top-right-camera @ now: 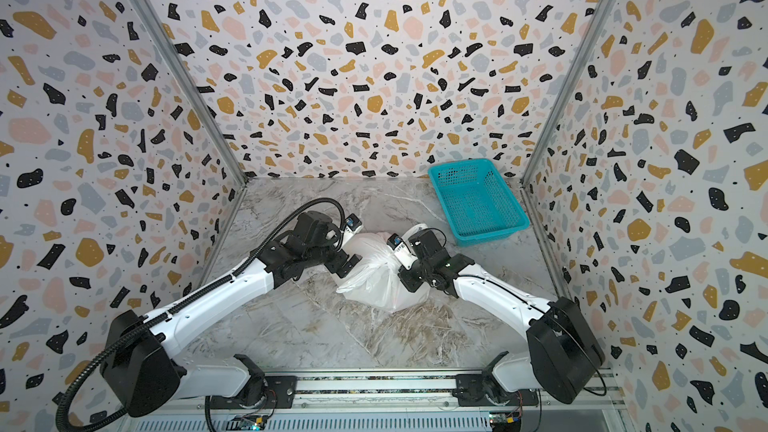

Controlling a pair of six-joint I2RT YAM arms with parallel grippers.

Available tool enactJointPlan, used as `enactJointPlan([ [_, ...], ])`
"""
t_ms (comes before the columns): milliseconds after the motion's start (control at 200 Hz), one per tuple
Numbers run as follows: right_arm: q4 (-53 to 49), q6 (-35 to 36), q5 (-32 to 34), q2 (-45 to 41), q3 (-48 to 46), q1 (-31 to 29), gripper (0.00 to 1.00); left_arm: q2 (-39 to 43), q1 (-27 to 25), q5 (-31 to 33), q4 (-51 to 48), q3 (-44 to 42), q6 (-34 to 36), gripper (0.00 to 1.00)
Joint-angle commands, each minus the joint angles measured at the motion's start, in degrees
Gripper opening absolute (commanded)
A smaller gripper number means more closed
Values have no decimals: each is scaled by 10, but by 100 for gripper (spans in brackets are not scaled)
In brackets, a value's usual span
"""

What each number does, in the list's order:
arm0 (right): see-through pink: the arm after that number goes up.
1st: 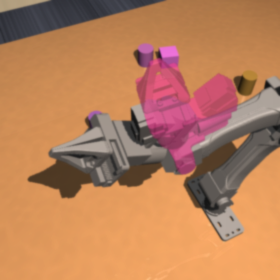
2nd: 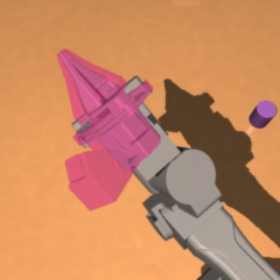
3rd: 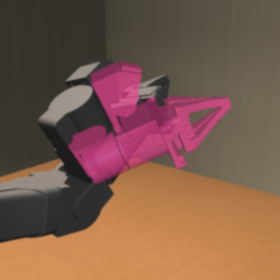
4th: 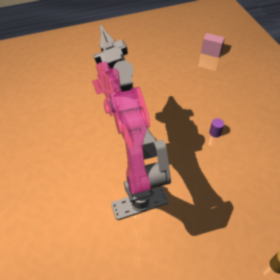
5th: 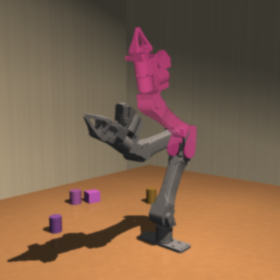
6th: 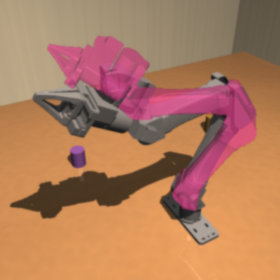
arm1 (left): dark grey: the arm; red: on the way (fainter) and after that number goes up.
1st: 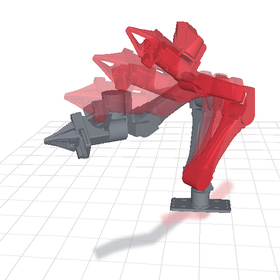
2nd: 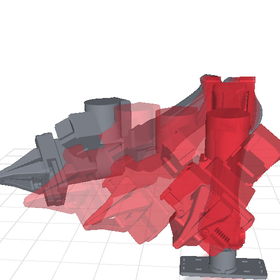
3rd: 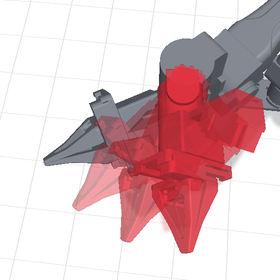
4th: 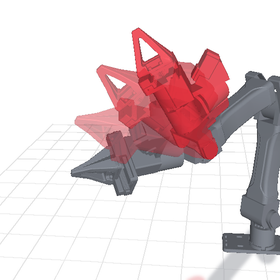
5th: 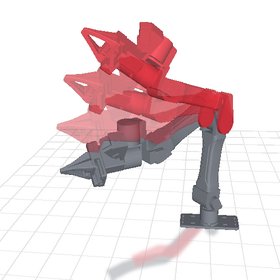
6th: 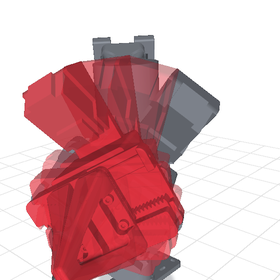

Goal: Untie the knot of the plastic bag and take out the fruit

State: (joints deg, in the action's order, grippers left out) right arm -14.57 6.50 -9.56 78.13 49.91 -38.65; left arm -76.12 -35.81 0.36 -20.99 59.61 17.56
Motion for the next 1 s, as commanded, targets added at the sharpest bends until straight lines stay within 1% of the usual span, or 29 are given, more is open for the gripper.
enactJointPlan([
  [0,-3,2,-3,-25,-7,-4,0,-5,-4,7,14,-1,67,99],
  [125,-1,4,-2,-26,-8,-5,0,-29,-4,-52,5,20,78,98],
  [230,2,5,-5,-23,-4,-6,0,-49,-7,-84,2,36,83,98],
  [325,4,5,-5,-18,2,-8,0,-66,-14,-92,7,49,87,98],
  [471,7,7,-4,-9,10,-14,0,-94,-23,-75,20,58,101,98],
  [501,7,7,-4,-8,12,-13,0,-100,-24,-74,23,57,102,97],
  [586,9,8,-4,-5,15,-14,0,-111,-23,-72,30,58,105,88],
  [671,10,10,-3,-4,17,-15,0,-123,-23,-66,23,64,106,74],
  [791,13,12,0,-3,17,-15,0,-134,-23,-57,13,69,103,57],
  [996,14,14,8,-3,14,-14,0,-121,-23,-46,3,63,93,28],
])
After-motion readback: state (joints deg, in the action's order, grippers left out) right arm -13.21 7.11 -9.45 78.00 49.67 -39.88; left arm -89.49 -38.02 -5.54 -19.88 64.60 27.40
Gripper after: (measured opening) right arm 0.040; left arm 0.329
